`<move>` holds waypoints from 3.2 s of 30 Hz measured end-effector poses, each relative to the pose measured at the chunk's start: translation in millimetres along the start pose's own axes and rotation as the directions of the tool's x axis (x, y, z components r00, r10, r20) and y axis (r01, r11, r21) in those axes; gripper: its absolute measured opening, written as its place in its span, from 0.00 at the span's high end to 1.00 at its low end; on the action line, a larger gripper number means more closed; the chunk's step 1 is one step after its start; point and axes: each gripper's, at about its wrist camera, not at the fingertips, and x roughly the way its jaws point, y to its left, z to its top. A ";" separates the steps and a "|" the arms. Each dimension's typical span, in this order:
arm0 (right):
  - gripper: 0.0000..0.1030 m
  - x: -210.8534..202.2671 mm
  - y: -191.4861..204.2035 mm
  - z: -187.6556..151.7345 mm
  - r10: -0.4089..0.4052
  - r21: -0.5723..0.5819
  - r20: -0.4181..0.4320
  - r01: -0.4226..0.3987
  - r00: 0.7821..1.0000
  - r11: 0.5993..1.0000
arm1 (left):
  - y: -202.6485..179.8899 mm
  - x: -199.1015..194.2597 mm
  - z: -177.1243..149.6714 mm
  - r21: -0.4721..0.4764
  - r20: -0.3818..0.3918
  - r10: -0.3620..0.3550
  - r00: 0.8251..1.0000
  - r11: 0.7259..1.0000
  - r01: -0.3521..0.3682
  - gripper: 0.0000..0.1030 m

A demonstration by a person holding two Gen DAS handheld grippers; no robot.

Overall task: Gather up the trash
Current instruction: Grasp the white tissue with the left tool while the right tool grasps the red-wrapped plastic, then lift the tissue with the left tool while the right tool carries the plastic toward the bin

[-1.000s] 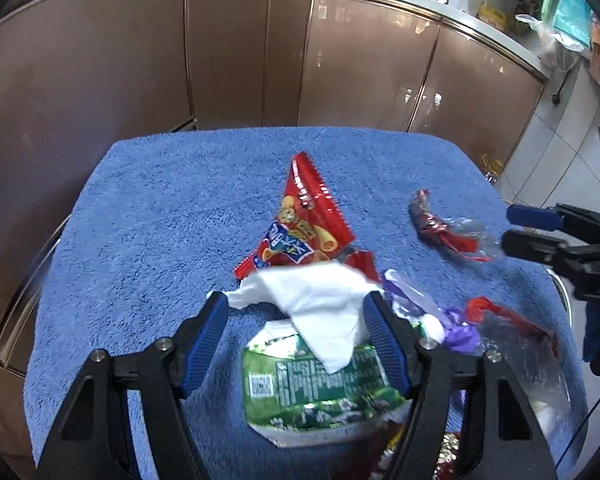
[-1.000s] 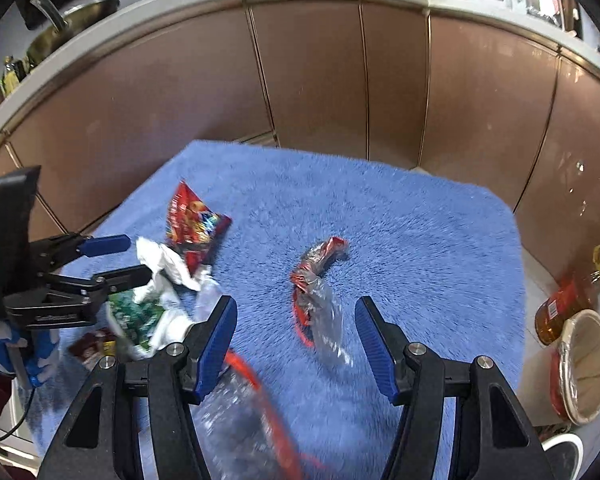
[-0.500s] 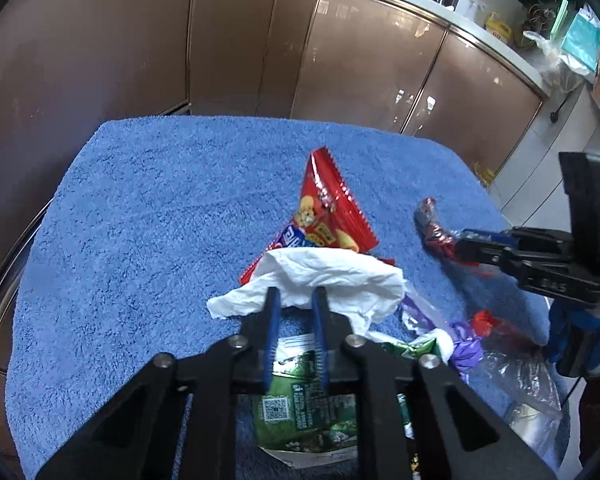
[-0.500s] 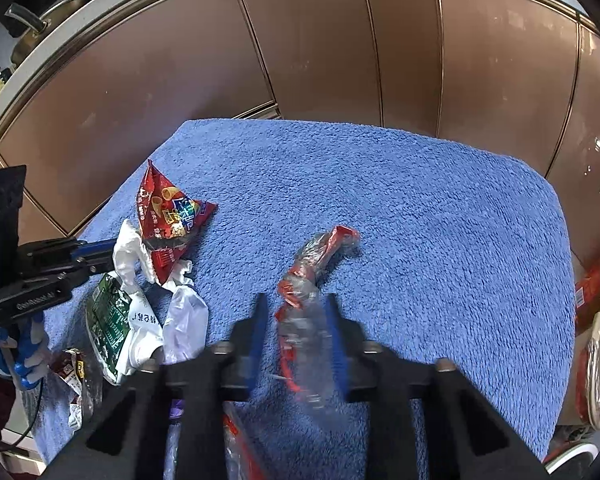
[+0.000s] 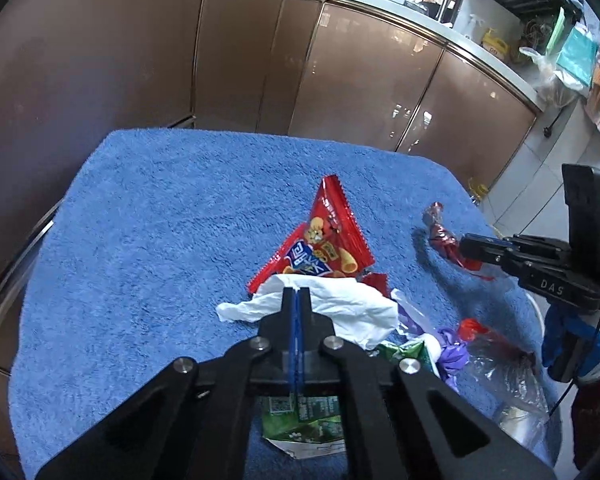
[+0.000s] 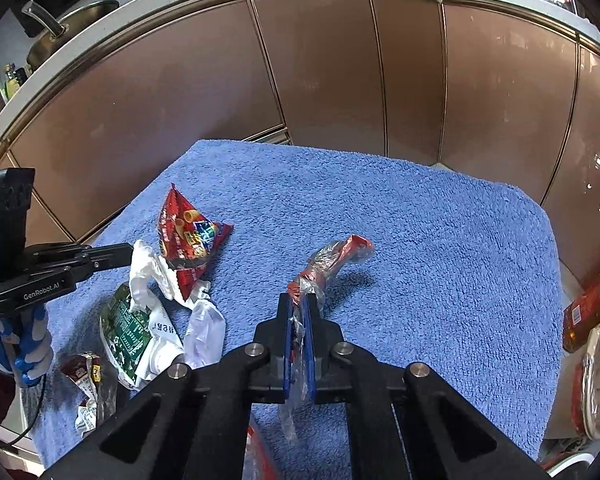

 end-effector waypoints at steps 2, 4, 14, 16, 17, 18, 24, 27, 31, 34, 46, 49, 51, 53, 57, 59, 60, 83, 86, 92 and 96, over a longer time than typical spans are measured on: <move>0.95 1.3 1.5 0.7 0.001 0.000 0.000 -0.001 1.000 1.000 | 4.3 -0.3 0.7 -0.028 0.000 -0.020 1.000 0.999 0.020 0.96; 0.95 2.4 2.1 1.0 0.004 0.000 -0.002 -0.004 1.000 1.000 | 5.1 0.5 1.0 -0.048 0.000 -0.030 1.000 0.998 0.030 0.87; 0.95 6.1 -0.4 0.2 0.015 0.012 -0.004 -0.015 1.000 1.000 | -3.0 5.1 5.7 -0.027 -0.001 -0.026 1.000 0.999 0.026 0.33; 0.95 5.5 -1.5 -0.3 0.018 0.016 -0.003 -0.018 1.000 1.000 | -7.5 12.7 4.1 -0.016 -0.030 -0.020 0.999 1.000 0.020 0.34; 0.95 4.5 -2.3 -0.8 0.018 0.016 -0.003 -0.018 1.000 1.000 | -9.6 15.9 2.7 -0.006 -0.044 -0.009 0.999 1.000 0.009 0.34; 0.95 3.7 -2.9 -0.8 0.017 0.017 -0.003 -0.017 1.000 1.000 | -11.1 17.0 0.6 0.003 -0.049 -0.005 0.999 1.000 0.005 0.37; 0.95 -0.5 -6.9 -2.9 0.014 0.020 0.000 -0.014 1.000 1.000 | -15.1 23.0 -4.9 0.039 -0.078 0.003 0.997 0.999 0.000 0.89; 0.95 -3.2 -5.0 -4.0 0.010 0.015 0.005 -0.010 1.000 1.000 | -13.7 16.7 -2.3 0.029 -0.046 0.002 0.999 1.000 -0.001 0.92; 0.95 -8.5 -1.1 -4.7 0.003 0.009 0.012 -0.003 1.000 1.000 | -11.1 4.5 -1.0 0.014 -0.008 0.003 1.000 1.000 -0.003 0.92; 0.95 -15.4 2.3 -3.7 -0.001 0.007 0.023 0.001 1.000 1.000 | -13.2 -6.8 -1.3 0.015 0.017 0.003 1.000 1.000 -0.003 0.92; 0.95 -70.4 26.0 -14.6 -0.010 -0.010 0.086 0.011 0.996 1.000 | -23.7 -75.4 -8.9 0.012 0.120 0.016 0.993 1.000 -0.018 0.92; 0.95 -88.9 30.5 -21.0 -0.024 -0.004 0.107 0.025 0.994 1.000 | -29.2 -93.1 -9.0 0.003 0.149 0.018 0.989 1.000 -0.019 0.92; 0.95 -104.4 33.4 -27.2 -0.036 0.003 0.122 0.036 0.992 0.999 | -29.6 -106.2 -12.4 0.003 0.167 0.018 0.986 1.000 -0.018 0.92; 0.95 -119.1 36.0 -32.9 -0.047 0.007 0.137 0.046 0.989 0.999 | -31.0 -117.5 -16.3 0.004 0.179 0.015 0.984 1.000 -0.016 0.92; 0.95 -147.7 44.7 -43.1 -0.067 0.015 0.169 0.065 0.983 0.998 | -37.2 -141.4 -26.9 0.012 0.203 0.004 0.979 1.000 -0.006 0.92; 0.95 -163.3 50.1 -49.1 -0.079 0.017 0.187 0.077 0.979 0.997 | -42.5 -152.0 -32.1 0.015 0.214 -0.003 0.977 1.000 -0.001 0.92; 0.95 -168.9 51.1 -52.5 -0.080 0.018 0.193 0.078 0.978 0.997 | -44.7 -157.1 -35.2 0.016 0.220 -0.007 0.976 1.000 0.003 0.92; 0.95 -249.7 111.7 -105.7 -0.117 0.030 0.291 0.113 0.950 0.993 | -125.4 -243.9 -97.9 0.162 0.345 0.014 0.939 0.984 -0.075 0.92; 0.95 -256.7 116.2 -110.8 -0.118 0.028 0.302 0.115 0.946 0.993 | -139.1 -254.0 -106.3 0.185 0.366 0.018 0.930 0.978 -0.092 0.92; 0.95 -269.6 125.5 -120.5 -0.121 0.029 0.327 0.118 0.937 0.993 | -156.0 -267.3 -117.8 0.213 0.392 0.021 0.920 0.971 -0.112 0.92; 0.95 -275.8 123.7 -126.4 -0.122 0.037 0.339 0.116 0.933 0.993 | -166.3 -270.5 -121.7 0.233 0.396 0.023 0.918 0.964 -0.125 0.92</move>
